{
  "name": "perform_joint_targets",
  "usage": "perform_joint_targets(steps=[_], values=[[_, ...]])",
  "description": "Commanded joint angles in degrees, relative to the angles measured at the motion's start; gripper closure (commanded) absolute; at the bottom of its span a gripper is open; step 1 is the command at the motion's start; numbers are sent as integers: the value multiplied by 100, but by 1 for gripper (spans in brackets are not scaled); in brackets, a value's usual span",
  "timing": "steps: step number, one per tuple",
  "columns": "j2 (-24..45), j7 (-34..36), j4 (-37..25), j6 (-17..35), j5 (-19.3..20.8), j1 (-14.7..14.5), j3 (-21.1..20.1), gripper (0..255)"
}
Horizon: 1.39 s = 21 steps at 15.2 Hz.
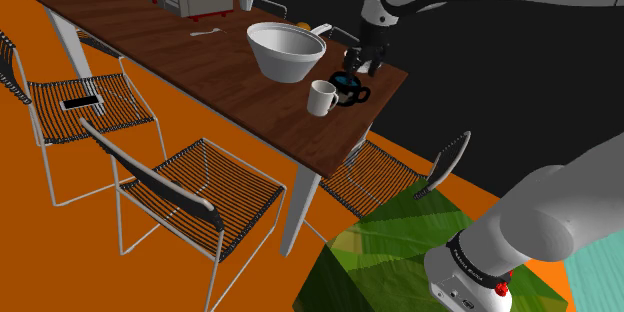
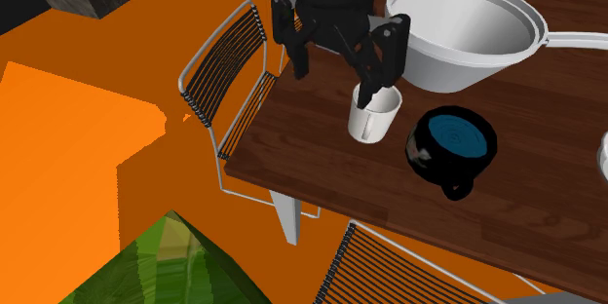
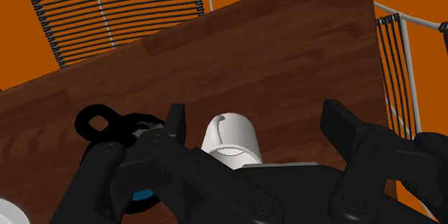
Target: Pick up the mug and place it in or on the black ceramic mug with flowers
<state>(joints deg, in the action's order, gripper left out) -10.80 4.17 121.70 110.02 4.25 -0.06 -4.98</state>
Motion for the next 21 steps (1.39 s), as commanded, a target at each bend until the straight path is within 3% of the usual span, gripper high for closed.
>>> perform_joint_targets(steps=[1, 12, 21], values=[[440, 33, -206, 207, 12, 1, -12, 0], [2956, 214, -2268, 492, 105, -105, -70, 0], [3202, 242, -1999, 1002, 145, -99, -48, 0]])
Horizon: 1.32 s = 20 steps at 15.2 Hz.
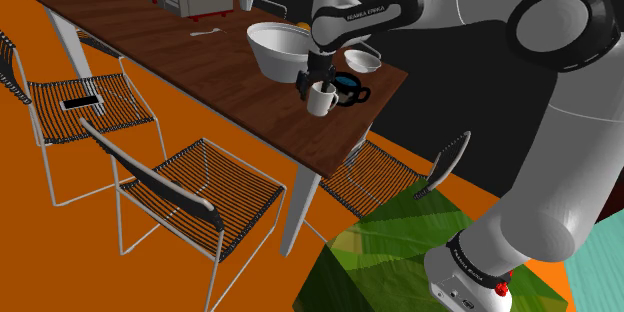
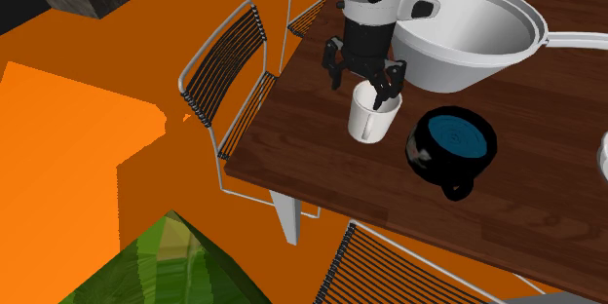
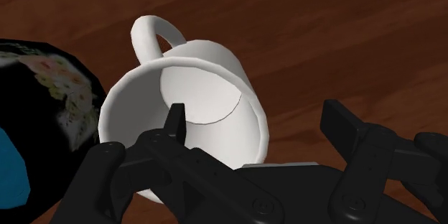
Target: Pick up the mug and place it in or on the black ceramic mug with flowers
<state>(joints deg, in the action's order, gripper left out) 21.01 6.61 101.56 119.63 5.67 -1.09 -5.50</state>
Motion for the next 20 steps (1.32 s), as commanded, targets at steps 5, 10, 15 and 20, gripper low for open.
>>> perform_joint_targets(steps=[5, 10, 15, 20], values=[[22, -2, 14, 41, 3, 4, 3, 0], [21, -2, 14, 41, 3, 4, 3, 255], [22, -2, 13, 41, 3, 4, 4, 255], [-76, -21, -83, -153, -15, 6, -3, 255]])
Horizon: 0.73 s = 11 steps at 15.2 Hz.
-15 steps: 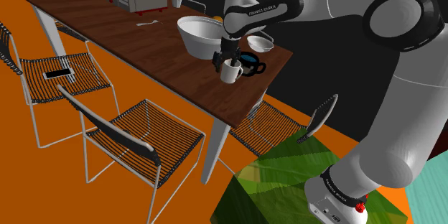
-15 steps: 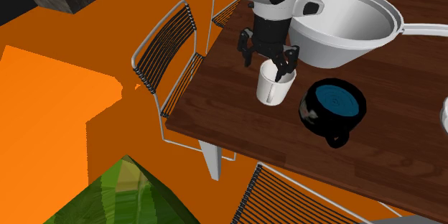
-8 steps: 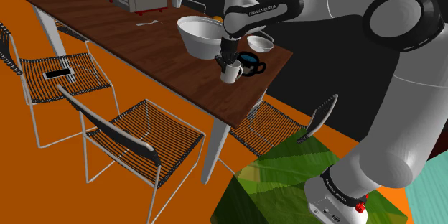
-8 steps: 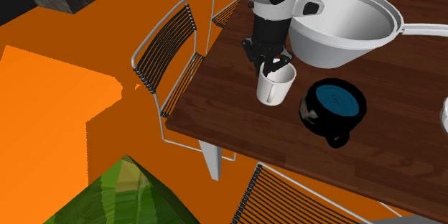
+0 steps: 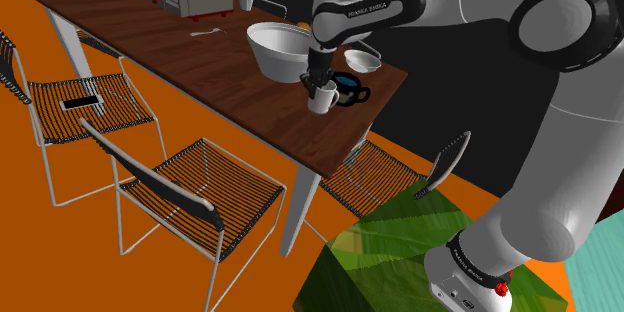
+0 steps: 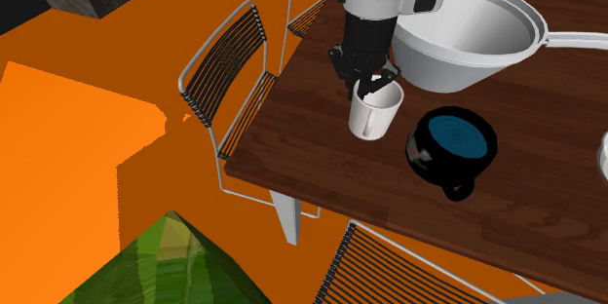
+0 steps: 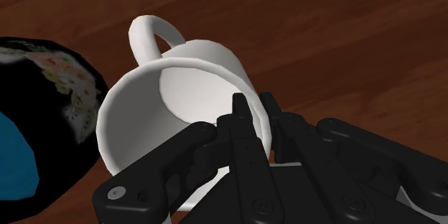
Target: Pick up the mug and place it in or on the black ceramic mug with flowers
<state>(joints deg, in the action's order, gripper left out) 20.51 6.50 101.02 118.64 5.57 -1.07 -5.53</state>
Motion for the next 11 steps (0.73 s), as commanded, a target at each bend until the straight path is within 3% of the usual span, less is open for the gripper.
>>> perform_joint_targets(steps=[1, 11], values=[[-57, -16, -66, -120, -10, 5, -2, 255], [-306, -73, -496, -797, -59, 7, -18, 255]])
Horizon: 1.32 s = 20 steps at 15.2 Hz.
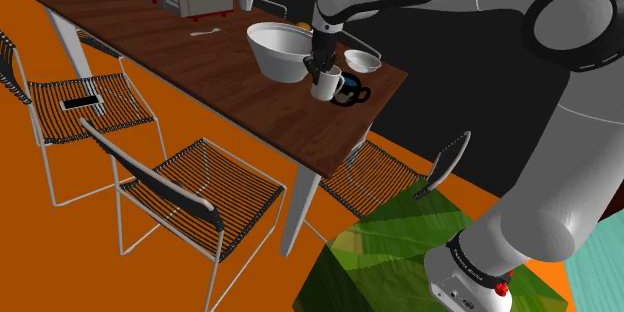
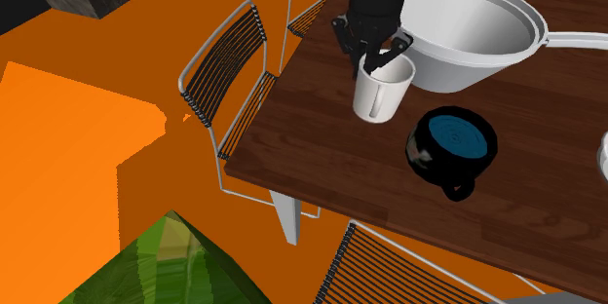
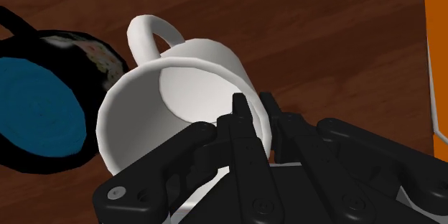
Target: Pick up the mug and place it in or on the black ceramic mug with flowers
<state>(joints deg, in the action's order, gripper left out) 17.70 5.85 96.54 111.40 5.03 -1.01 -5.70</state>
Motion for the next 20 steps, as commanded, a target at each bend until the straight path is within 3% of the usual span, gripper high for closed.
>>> perform_joint_targets(steps=[1, 20], values=[[-44, -13, -99, -142, -8, 1, -2, 255], [-205, -215, -1247, -1441, -54, 63, 27, 255]])
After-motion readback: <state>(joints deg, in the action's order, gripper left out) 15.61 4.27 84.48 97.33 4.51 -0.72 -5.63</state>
